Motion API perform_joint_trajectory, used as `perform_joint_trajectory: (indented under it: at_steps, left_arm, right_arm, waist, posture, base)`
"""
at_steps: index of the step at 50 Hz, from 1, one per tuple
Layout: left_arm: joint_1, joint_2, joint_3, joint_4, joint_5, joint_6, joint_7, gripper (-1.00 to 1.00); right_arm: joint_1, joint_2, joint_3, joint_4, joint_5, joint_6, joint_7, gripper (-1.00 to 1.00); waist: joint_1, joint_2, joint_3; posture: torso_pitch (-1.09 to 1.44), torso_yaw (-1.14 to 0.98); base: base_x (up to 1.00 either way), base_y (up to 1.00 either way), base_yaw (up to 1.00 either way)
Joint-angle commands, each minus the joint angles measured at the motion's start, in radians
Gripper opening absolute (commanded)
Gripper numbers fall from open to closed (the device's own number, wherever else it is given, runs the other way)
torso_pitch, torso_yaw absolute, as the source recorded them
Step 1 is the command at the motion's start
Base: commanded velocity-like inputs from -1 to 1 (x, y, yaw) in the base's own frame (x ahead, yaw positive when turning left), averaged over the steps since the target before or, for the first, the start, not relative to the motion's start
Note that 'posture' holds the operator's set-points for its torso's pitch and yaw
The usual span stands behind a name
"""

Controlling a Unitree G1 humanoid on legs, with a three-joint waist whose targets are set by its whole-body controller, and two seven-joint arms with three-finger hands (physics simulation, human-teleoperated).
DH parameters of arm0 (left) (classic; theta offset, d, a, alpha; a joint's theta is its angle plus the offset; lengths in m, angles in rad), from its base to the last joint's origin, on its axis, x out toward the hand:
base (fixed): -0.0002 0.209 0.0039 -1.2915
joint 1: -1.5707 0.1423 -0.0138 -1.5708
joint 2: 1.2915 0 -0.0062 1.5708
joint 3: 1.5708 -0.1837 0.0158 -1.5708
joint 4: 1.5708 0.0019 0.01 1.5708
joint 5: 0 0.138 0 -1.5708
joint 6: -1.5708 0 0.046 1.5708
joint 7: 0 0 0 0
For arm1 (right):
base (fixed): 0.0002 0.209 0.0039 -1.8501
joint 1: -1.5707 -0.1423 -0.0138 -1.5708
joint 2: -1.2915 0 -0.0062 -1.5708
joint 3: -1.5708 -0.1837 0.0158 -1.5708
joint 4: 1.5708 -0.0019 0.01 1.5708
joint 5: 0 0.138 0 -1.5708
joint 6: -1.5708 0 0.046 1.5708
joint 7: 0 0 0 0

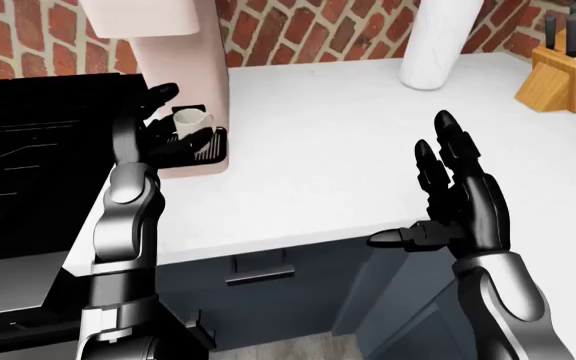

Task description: Pick the mug from under the coffee machine dispenser and place it on the counter.

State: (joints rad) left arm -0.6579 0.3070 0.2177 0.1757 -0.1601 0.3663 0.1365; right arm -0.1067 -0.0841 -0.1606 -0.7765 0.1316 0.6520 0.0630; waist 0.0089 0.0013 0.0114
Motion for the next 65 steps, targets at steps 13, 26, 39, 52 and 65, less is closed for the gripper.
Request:
perform_joint_trajectory:
  at_steps: [13, 26, 39, 52, 65]
  left_arm:
    - [-0.025, 0.003, -0.009, -0.024, -0.004, -0.028, -0.012, -0.46]
    - [-0.029, -0.001, -0.013, -0.036, -0.005, -0.015, -0.010, -0.70]
    - [0.014, -0.011, -0.014, -0.224, -0.002, 0.104, -0.024, -1.00]
    - [0.044, -0.031, -0.019, -0.351, 0.019, 0.174, -0.042, -1.00]
    - [0.027, -0.060, -0.041, -0.406, 0.025, 0.214, -0.041, -1.00]
  right_arm:
    - [-0.018, -0.004, -0.004, -0.037, 0.001, -0.026, 0.002, 1.00]
    - [-0.025, -0.009, -0.012, -0.047, 0.007, -0.015, 0.000, 1.00]
    - [-0.015, -0.006, -0.008, -0.043, 0.001, -0.027, 0.004, 1.00]
    - [-0.015, -0.005, -0.008, -0.043, -0.002, -0.029, 0.007, 1.00]
    - [-0.022, -0.008, -0.011, -0.048, 0.001, -0.021, 0.006, 1.00]
  waist:
    - [-0.004, 0.004, -0.020]
    - [-0.005, 0.004, -0.018]
    - [-0.007, 0.004, -0.014]
    - [-0.007, 0.001, -0.012]
    - [-0.004, -0.003, -0.011]
  posture:
    - [0.00, 0.00]
    - [0.00, 0.00]
    - [0.00, 0.00]
    - [0.00, 0.00]
    - [0.00, 0.00]
  base:
    - [0.00, 0.00, 0.00]
    - [0.00, 0.00, 0.00]
    - [0.00, 0.00, 0.00]
    - [0.00, 0.00, 0.00]
    - [0.00, 0.00, 0.00]
